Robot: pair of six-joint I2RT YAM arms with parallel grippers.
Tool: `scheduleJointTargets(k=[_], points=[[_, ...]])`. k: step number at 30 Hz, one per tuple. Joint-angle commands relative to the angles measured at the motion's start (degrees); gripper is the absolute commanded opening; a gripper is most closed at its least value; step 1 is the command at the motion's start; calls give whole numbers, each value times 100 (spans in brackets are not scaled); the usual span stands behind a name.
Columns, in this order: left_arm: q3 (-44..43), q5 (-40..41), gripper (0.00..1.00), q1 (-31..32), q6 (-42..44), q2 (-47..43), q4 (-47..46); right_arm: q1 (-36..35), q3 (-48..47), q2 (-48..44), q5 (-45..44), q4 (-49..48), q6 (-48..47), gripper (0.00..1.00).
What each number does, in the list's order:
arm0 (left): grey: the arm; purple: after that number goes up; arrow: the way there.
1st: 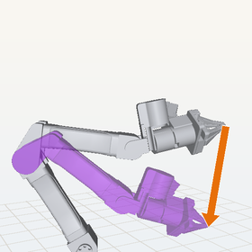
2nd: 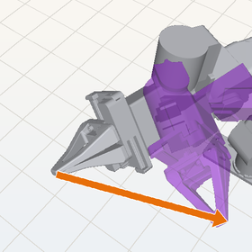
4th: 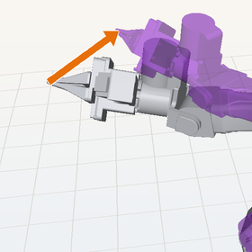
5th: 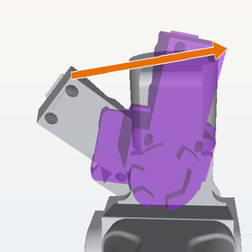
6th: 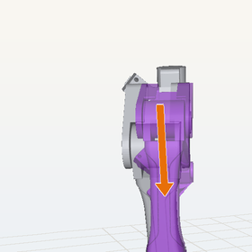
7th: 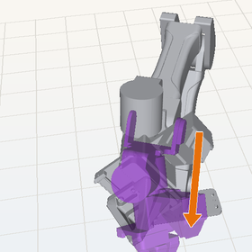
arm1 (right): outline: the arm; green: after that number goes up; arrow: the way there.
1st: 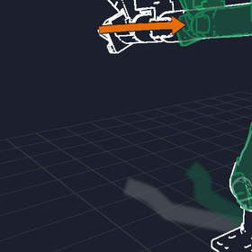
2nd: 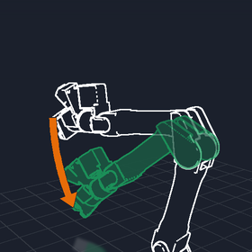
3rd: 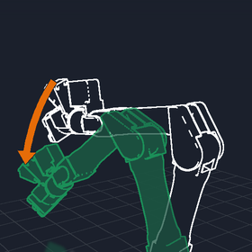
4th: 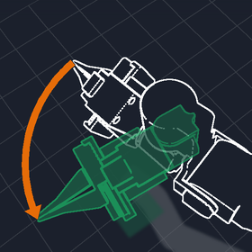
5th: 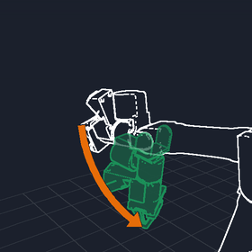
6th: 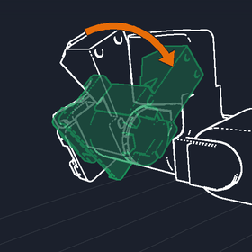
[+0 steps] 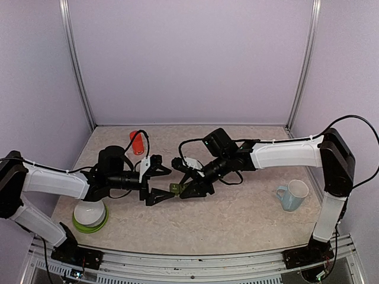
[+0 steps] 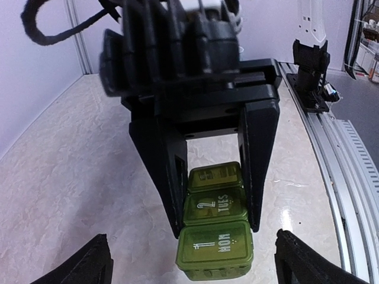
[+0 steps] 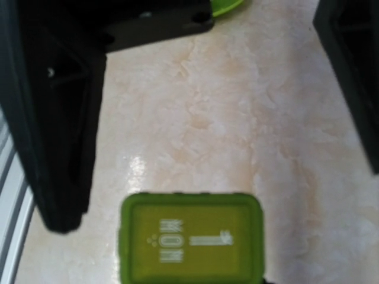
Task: Sort the pills into containers
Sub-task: Open the lid of the pill container in the compartment.
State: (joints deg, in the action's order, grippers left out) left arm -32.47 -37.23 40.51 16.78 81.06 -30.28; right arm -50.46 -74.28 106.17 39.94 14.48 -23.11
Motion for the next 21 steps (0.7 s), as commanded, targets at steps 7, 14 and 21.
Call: scheduleJointTargets(k=[7, 14, 21], points=[[-270, 16, 83, 229, 477, 147, 604, 86, -60, -176, 422, 210, -110, 40], [-325, -3, 74, 277, 545, 189, 685, 89, -90, -149, 546, 293, -137, 39], [-417, 28, 69, 339, 586, 289, 808, 99, -108, -142, 615, 294, -145, 39]])
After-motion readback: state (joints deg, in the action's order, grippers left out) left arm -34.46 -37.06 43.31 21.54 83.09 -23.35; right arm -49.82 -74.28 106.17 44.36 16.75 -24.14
